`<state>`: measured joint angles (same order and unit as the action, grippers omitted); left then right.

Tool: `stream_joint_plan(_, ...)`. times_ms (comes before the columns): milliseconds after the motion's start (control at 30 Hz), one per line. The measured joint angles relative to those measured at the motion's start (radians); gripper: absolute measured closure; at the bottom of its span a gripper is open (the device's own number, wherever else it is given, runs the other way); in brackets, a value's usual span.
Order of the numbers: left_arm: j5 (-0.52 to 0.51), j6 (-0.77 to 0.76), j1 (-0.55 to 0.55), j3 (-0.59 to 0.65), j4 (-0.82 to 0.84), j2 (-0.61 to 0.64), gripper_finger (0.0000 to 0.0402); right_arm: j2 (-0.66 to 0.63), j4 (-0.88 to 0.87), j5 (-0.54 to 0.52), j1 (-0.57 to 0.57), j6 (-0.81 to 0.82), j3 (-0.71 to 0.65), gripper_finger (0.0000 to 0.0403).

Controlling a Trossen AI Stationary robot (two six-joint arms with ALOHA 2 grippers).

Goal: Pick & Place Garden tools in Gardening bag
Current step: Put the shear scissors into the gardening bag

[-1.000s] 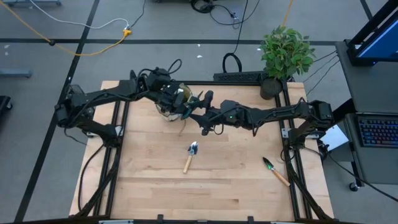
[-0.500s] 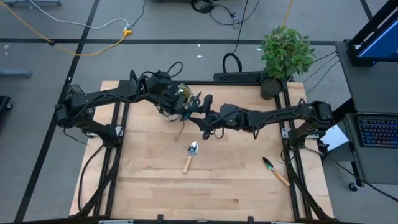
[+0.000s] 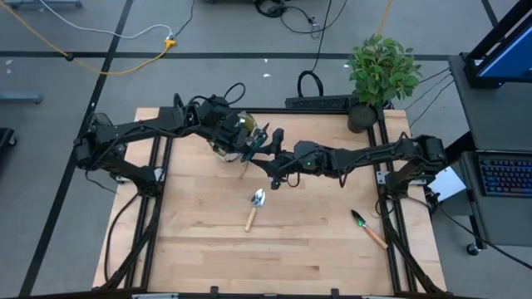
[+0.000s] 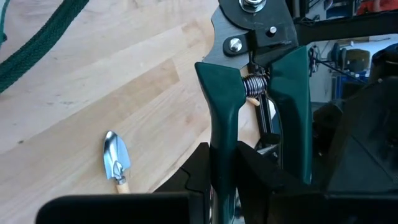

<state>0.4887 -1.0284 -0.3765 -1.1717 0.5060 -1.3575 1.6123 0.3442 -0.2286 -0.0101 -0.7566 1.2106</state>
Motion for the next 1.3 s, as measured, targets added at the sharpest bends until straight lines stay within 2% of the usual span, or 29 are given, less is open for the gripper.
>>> stream_joint_plan(233,0.005,0.004,0.004,0.000,0.001,-0.001,0.0353,0.000,-0.027,-0.013,0.002,-0.018,0.000,0.0261)
stream_joint_plan(367,0.005,0.000,0.009,0.000,-0.001,-0.001,0.0353,0.000,-0.028,-0.058,0.005,-0.034,0.000,0.0261)
stream_joint_plan(800,0.025,-0.003,0.025,-0.001,-0.041,-0.051,0.0353,0.000,-0.073,-0.059,0.010,-0.011,-0.001,0.0263)
stream_joint_plan(1300,0.039,0.013,0.016,-0.001,-0.051,-0.070,0.0353,-0.001,-0.112,-0.062,0.011,0.088,-0.001,0.0347)
